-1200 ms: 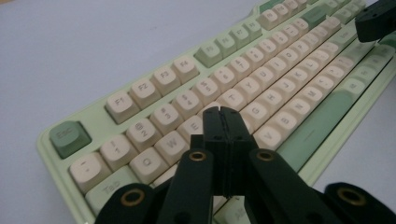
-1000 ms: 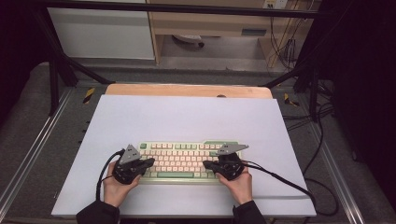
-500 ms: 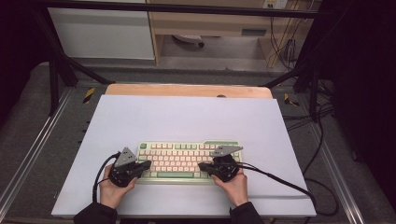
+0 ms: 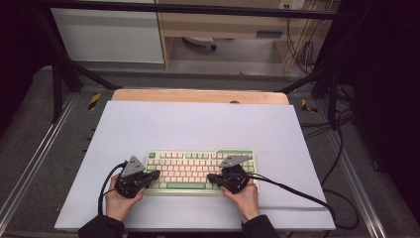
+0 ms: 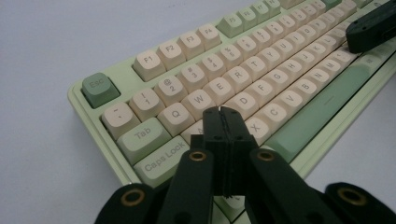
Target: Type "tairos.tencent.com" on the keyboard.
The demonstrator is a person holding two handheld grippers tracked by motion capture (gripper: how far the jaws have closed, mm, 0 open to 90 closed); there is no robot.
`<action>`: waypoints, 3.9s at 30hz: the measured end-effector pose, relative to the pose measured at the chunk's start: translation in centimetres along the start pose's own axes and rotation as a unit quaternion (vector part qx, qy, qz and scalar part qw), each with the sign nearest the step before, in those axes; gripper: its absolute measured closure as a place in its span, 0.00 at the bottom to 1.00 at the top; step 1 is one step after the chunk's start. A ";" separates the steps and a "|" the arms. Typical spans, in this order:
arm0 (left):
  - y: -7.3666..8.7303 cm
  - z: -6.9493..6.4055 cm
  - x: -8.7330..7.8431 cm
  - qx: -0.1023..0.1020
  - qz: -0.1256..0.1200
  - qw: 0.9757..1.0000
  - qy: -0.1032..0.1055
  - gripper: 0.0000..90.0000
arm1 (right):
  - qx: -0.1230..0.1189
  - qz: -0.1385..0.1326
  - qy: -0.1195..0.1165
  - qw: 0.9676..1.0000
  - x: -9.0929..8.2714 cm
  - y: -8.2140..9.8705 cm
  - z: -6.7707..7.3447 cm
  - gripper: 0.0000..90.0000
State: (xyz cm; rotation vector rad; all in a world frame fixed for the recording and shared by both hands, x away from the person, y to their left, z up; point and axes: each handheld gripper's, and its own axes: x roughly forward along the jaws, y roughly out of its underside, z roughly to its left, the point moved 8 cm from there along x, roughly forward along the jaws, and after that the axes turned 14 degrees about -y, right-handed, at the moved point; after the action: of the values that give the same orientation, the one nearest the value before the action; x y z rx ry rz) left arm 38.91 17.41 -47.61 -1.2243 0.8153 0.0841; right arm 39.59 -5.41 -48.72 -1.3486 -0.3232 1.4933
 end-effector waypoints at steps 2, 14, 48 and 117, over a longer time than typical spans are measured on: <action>0.0 0.0 0.0 0.000 -0.001 1.000 0.000 1.00 | 0.000 0.000 -0.001 1.000 0.0 0.0 0.0 1.00; -0.4 -0.3 -0.1 0.001 -0.006 1.000 0.003 1.00 | -0.006 -0.005 0.012 1.000 -1.5 -0.5 -0.1 1.00; -1.6 -4.1 1.5 0.031 -0.002 0.999 0.025 1.00 | 0.005 -0.013 0.021 1.000 -3.1 0.0 -1.1 1.00; -0.2 -0.1 -1.0 -0.008 -0.015 1.000 0.013 0.99 | 0.008 -0.028 0.014 0.999 -0.2 -2.7 -0.5 1.00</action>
State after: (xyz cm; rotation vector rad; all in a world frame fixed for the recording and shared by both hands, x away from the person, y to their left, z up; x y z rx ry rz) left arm 38.19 17.59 -46.89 -1.2542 0.8212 0.0506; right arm 41.27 -4.70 -46.72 -1.3368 -0.3277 1.4261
